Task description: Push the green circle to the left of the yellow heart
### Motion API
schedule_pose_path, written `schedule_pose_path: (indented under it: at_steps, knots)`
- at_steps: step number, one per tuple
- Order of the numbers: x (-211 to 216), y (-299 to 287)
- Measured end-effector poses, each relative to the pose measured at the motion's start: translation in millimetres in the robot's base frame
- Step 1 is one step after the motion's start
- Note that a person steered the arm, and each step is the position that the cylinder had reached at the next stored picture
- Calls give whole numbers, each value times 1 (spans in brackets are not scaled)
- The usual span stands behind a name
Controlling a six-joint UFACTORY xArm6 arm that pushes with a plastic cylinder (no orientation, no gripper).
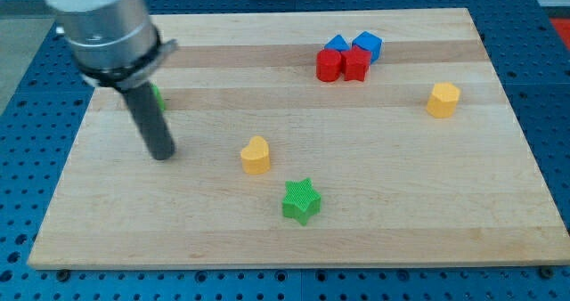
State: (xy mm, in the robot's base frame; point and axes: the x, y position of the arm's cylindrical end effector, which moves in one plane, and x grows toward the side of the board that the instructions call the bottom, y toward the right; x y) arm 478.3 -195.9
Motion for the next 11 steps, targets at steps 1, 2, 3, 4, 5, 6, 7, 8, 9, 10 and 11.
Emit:
schedule_pose_path:
  at_steps: [1, 2, 3, 4, 5, 6, 7, 8, 9, 10, 11]
  knots:
    - [-24, -42]
    - [-54, -70]
    - [-85, -75]
    - [-98, -52]
    - [-100, -23]
    - [-92, 1]
    - [-69, 26]
    - [-50, 53]
    - [-36, 80]
    - [-27, 99]
    - [-20, 97]
